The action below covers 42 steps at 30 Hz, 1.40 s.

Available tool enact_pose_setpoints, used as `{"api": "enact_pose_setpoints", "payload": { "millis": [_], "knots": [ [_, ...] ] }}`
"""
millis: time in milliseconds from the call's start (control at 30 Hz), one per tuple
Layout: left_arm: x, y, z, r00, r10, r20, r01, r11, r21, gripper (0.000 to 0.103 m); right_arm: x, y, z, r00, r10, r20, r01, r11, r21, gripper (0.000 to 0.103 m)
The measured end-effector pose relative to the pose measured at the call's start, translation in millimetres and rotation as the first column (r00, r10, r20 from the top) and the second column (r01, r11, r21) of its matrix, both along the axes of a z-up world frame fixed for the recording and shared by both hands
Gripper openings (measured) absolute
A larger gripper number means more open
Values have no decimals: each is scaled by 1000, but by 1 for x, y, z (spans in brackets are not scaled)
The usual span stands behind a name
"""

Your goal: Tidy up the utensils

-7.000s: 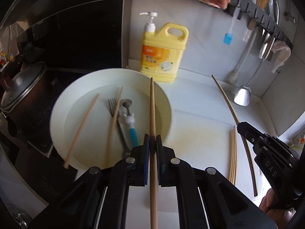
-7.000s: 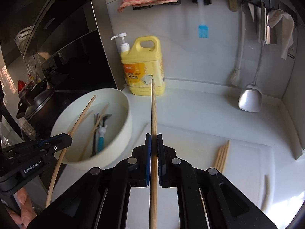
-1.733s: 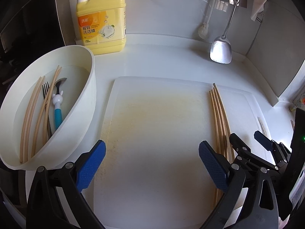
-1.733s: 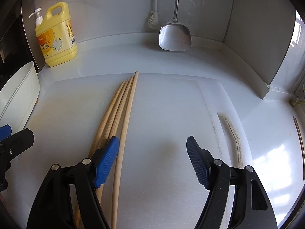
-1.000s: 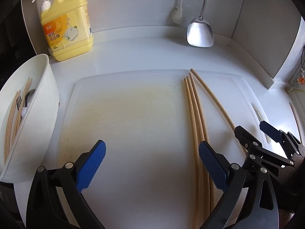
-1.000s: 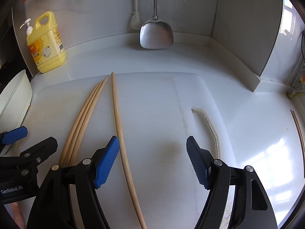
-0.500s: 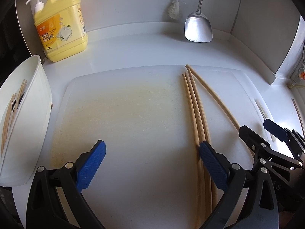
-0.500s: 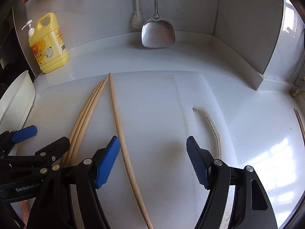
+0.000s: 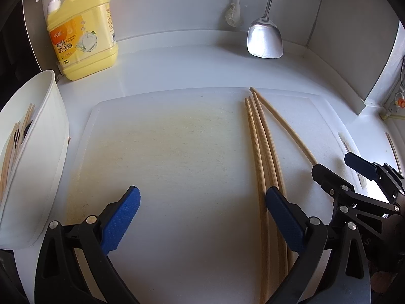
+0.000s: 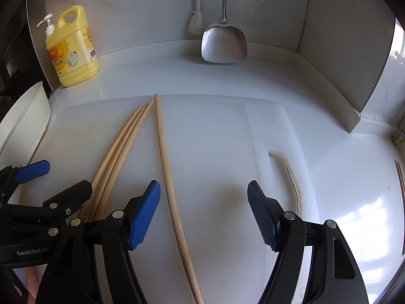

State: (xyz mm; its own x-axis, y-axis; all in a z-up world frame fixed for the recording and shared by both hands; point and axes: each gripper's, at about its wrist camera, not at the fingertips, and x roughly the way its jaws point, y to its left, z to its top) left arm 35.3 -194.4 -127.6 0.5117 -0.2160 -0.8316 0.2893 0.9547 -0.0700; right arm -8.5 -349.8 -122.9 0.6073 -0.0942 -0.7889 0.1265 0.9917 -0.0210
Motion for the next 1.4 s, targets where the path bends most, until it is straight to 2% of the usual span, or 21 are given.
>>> {"api": "enact_pose_setpoints", "payload": {
  "millis": [233,400,533,600,700,833,900,1033,1100,1167,1233,1400],
  "knots": [
    [3,8,-2,1000,26,-6,-26,1000,-17,98,0,0,-1,1000,-1,1,1,1000,5,69],
    [3,-5,-4,1000,9,5,-9,999,34,97,2,2,-2,1000,6,6,-6,1000,15,69],
    [6,-7,-5,1000,22,2,-22,999,32,98,6,1,-2,1000,9,10,-10,1000,15,68],
    [6,-6,-5,1000,24,6,-24,999,31,98,6,2,-2,1000,25,13,-25,1000,8,66],
    [3,-5,-3,999,29,17,-29,999,30,93,5,6,-1,998,56,19,-56,998,2,55],
    [-1,-4,1,999,18,27,-19,999,27,78,4,15,0,996,87,26,-86,996,-13,36],
    [-3,-5,1,999,14,31,-15,1000,25,71,4,18,0,995,97,27,-96,995,-17,29],
    [-5,-7,3,999,11,39,-12,1000,24,50,4,26,-1,992,125,25,-124,992,-31,12],
    [-7,-8,3,999,9,40,-10,1000,23,38,3,30,-1,990,137,26,-136,990,-46,8],
    [-8,-8,3,999,6,39,-6,1000,23,22,1,32,-1,990,140,25,-139,989,-50,7],
    [-10,-9,4,999,1,36,-2,1000,24,13,-2,29,0,991,135,24,-134,991,-31,6],
    [-19,-3,5,1000,23,5,-23,1000,14,7,-17,17,2,994,107,20,-108,993,45,6]
  ]
}}
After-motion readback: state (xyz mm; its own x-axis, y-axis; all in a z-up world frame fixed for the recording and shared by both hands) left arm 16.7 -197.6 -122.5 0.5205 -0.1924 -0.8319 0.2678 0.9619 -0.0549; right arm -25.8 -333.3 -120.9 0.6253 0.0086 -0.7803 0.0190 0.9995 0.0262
